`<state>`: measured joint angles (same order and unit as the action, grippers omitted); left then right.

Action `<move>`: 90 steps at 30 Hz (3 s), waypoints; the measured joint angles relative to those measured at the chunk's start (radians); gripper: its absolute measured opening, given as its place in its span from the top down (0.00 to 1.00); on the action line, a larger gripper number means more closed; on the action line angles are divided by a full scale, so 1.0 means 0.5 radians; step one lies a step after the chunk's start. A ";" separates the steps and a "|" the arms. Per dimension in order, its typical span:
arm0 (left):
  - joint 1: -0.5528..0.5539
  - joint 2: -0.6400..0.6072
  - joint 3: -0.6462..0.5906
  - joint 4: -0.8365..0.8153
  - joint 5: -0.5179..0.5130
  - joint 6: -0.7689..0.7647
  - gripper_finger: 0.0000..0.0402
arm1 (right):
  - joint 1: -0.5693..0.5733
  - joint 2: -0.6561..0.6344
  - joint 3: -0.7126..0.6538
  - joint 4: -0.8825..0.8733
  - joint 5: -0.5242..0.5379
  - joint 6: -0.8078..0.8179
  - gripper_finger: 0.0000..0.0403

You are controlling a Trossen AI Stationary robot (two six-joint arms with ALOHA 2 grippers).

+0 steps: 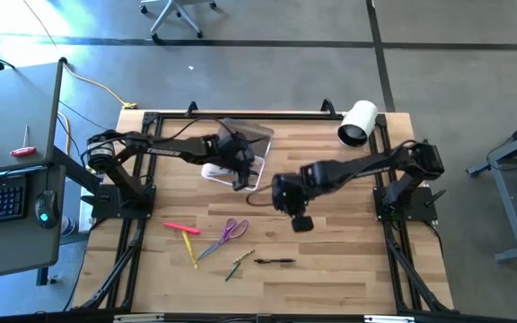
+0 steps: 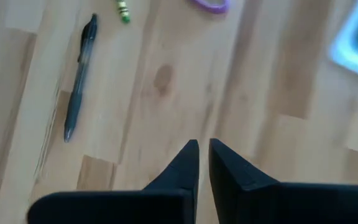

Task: Pick & place school supplies into a supply box
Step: Put the black pen into the black supply box

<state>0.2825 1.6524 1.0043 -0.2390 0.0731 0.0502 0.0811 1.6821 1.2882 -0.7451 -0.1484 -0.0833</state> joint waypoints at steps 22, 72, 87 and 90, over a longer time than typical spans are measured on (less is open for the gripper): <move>-0.073 0.000 0.470 -0.442 0.013 -0.456 0.64 | 0.902 0.089 -0.488 1.112 0.683 0.525 0.63; -1.811 -0.426 0.551 -0.396 -1.795 -1.171 0.64 | 0.051 0.056 -0.447 1.634 1.305 0.144 0.95; -1.837 -0.427 0.550 -0.344 -1.825 -1.249 0.64 | -0.291 0.910 0.501 1.186 1.059 0.078 0.92; -1.851 -0.427 0.550 -0.344 -1.810 -1.203 0.64 | -0.324 1.023 0.595 1.197 1.065 0.085 0.89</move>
<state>-0.6430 1.4387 1.2793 -0.4108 -0.8318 -0.5516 -0.0809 2.1938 1.5859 -0.1468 0.3840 -0.0410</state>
